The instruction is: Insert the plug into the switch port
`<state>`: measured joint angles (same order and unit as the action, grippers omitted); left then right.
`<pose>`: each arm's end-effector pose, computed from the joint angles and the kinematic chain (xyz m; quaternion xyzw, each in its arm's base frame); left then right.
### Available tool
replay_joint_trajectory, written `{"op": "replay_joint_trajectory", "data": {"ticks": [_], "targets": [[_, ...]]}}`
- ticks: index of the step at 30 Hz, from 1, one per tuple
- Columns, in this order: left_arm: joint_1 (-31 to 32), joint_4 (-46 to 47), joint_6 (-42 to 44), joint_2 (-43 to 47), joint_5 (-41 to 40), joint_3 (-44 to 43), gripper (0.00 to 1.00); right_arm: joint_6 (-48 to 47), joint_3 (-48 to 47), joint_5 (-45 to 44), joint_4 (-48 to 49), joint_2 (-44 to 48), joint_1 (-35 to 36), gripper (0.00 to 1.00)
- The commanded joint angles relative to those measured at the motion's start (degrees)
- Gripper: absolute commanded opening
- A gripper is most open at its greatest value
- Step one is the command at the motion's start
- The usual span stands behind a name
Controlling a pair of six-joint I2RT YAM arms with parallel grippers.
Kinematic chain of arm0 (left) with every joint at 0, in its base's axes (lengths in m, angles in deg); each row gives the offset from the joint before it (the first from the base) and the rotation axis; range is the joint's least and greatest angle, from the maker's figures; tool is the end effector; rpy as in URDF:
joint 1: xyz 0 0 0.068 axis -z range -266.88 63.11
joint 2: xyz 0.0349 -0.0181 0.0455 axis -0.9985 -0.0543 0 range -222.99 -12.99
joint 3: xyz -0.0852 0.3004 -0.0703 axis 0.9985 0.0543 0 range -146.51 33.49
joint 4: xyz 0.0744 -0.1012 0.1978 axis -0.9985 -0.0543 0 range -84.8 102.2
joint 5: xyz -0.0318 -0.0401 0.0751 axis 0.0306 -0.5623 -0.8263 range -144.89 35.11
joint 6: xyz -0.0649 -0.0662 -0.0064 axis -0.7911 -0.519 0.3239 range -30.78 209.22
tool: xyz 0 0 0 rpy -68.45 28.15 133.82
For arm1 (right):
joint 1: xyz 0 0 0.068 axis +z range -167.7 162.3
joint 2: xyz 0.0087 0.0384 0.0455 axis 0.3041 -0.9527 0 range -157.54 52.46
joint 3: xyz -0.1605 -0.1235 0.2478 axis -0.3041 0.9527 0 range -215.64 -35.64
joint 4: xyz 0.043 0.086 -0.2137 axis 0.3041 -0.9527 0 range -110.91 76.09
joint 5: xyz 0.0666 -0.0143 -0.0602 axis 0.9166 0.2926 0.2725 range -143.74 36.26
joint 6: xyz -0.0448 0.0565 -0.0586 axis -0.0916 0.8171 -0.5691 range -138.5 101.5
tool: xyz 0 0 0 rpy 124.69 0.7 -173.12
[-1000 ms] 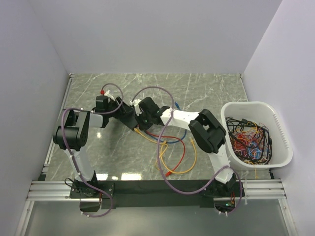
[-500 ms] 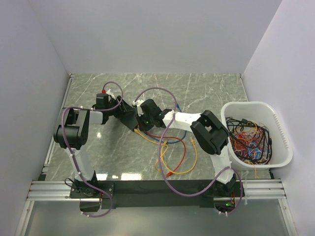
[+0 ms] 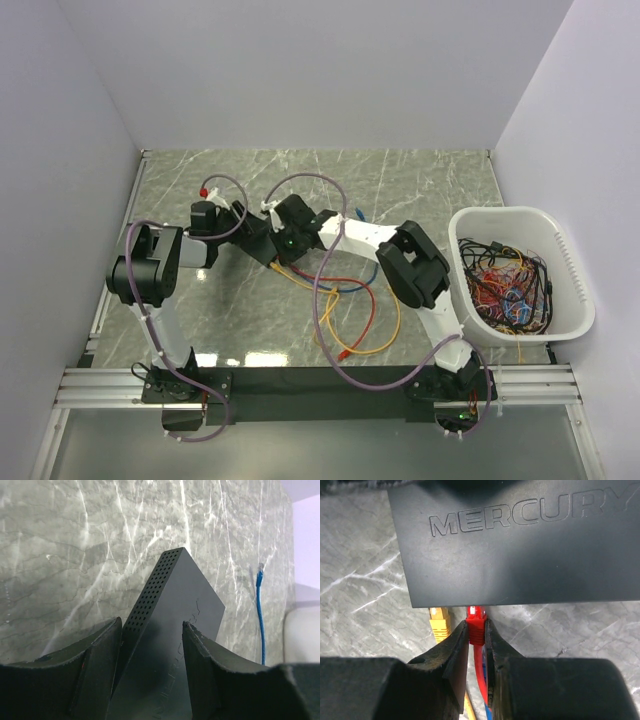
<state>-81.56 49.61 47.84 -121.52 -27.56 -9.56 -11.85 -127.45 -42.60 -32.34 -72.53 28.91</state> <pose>0.3889 -0.0748 0.1686 -0.1423 0.8299 -0.3842 0.3786 0.3382 0.3814 0.1793 -0.3511 0.8725 0.2286 0.2515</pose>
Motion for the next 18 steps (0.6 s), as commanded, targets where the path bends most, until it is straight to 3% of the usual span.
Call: {"op": "replay_joint_trajectory", "data": {"ticks": [1, 10, 18], "targets": [[6.2, -12.0, -2.6, -1.5, 6.7, 5.6, 0.57, -0.3, -10.0, -2.1, 14.3, -3.5, -0.2, 0.00], [8.0, -7.3, -5.8, -1.7, 8.5, 9.7, 0.57, -0.6, -25.5, -0.1, 15.8, -11.2, 0.9, 0.00], [7.5, -15.0, -3.4, 4.5, 6.3, 7.1, 0.60, -1.1, -30.5, 4.2, 14.0, -14.2, 1.6, 0.00]]}}
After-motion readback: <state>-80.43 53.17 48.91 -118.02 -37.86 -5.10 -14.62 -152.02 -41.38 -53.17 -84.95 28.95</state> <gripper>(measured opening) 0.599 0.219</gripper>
